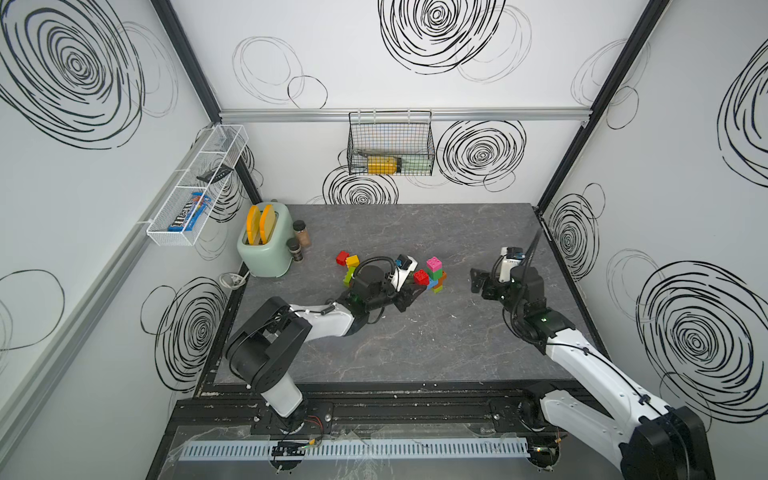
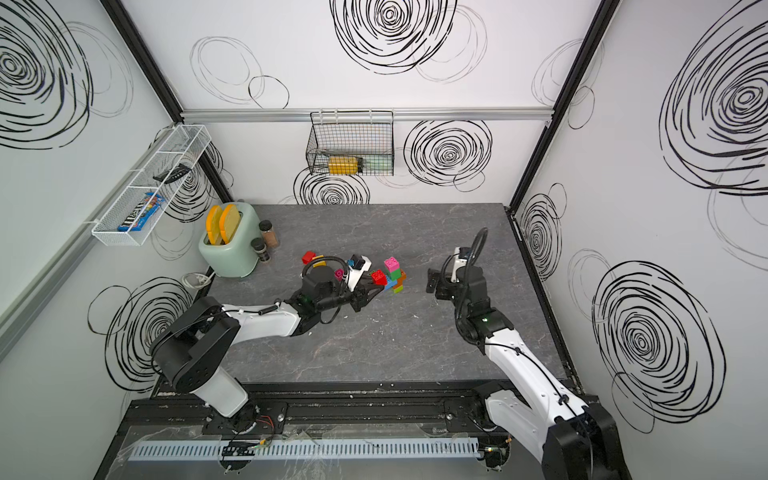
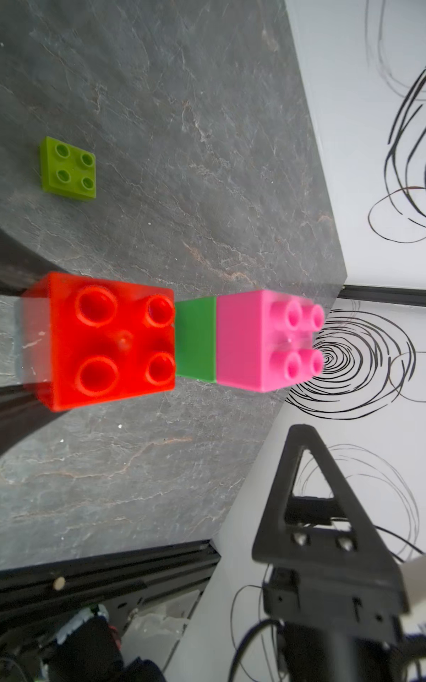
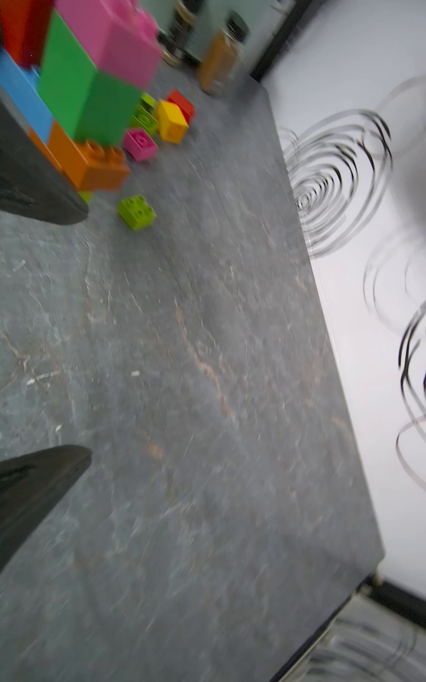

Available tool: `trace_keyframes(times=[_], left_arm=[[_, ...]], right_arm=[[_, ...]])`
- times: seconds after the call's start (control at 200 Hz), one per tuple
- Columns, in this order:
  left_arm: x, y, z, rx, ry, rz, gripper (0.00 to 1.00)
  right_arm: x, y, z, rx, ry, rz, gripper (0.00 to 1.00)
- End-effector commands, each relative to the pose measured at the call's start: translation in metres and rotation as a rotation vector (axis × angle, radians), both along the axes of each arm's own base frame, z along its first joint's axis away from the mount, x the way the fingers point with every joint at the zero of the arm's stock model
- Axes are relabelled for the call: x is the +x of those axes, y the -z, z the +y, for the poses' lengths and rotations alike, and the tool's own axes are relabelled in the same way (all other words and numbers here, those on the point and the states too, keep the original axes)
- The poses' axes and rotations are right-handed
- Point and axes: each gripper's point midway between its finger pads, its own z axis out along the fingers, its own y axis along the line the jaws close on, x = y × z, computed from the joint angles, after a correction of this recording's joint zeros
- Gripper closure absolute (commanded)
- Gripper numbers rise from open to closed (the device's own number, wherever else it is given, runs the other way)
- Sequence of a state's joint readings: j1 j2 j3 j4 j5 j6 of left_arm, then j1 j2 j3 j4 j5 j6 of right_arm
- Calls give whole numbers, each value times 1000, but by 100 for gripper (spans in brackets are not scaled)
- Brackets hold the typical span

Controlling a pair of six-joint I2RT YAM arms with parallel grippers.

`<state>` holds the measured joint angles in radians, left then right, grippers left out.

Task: Assemble the number 4 with lego
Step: Pick up the lego brick from the center of the board, then place the lego brick at the center of the board.

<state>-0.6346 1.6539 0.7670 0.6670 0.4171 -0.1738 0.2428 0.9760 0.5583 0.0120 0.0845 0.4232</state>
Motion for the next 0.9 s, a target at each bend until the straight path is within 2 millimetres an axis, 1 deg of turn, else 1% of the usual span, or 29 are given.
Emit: trace_keyframes(times=[0.0, 0.085, 0.175, 0.285, 0.4, 0.52, 0.58, 0.696, 0.881, 0.896], left_arm=[[14, 10, -7, 30, -44, 181, 100], [26, 9, -18, 39, -47, 252, 100], [40, 7, -29, 40, -50, 311, 100], [55, 6, -42, 26, -35, 393, 100], [73, 5, -54, -27, -24, 468, 100], [96, 16, -60, -27, -61, 542, 100], [107, 16, -66, -31, -59, 556, 100], [118, 17, -80, -38, -15, 581, 97], [135, 35, -93, -92, 44, 723, 97], [137, 34, -94, -98, 48, 729, 98]], right_arm=[[-8, 28, -15, 127, 61, 116, 3], [-9, 39, -27, 158, 89, 147, 3], [-8, 41, -29, 186, 79, 156, 3], [-7, 33, -22, 196, 19, 132, 3], [-5, 24, -17, 191, -21, 95, 3], [-2, 16, -14, 192, -47, 65, 3], [-1, 11, -12, 188, -63, 50, 3], [-2, 9, -8, 191, -87, 38, 2], [-4, 8, -4, 194, -113, 32, 3], [-4, 8, -3, 192, -118, 33, 3]])
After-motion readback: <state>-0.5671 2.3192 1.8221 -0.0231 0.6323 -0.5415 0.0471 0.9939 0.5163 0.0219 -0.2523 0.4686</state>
